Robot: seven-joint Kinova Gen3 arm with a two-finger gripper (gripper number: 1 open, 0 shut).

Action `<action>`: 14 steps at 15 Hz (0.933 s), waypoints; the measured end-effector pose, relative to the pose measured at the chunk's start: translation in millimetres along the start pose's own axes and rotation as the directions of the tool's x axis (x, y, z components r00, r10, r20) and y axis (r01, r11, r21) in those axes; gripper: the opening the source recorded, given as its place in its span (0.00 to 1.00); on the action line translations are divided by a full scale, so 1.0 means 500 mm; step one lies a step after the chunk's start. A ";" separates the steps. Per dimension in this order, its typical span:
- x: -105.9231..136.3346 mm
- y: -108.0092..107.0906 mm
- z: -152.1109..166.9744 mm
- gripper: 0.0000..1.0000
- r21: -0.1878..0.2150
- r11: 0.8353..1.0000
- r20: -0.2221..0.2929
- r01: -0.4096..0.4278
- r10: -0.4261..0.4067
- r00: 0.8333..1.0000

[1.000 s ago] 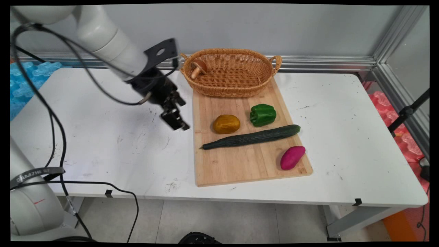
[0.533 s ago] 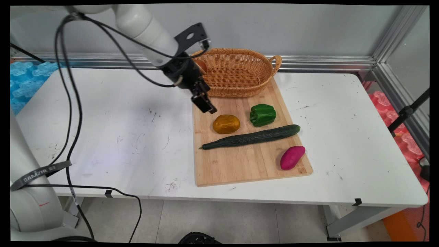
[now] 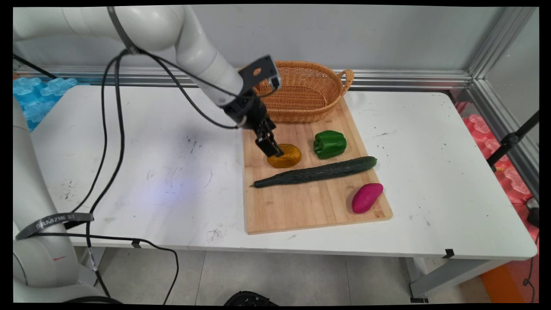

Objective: Pick up the potato from the cutting board, then place the picked object in the vegetable basket

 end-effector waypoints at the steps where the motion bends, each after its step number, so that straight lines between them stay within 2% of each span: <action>1: -0.006 0.002 0.014 1.00 -0.001 1.000 0.004 -0.006 0.006 1.000; 9: -0.019 0.003 0.103 1.00 0.019 0.999 -0.012 -0.036 0.036 0.999; 10: -0.020 0.003 0.112 0.00 0.019 0.999 -0.013 -0.037 0.037 0.999; 14: -0.021 0.006 0.133 0.00 0.010 0.999 -0.013 -0.036 0.037 0.999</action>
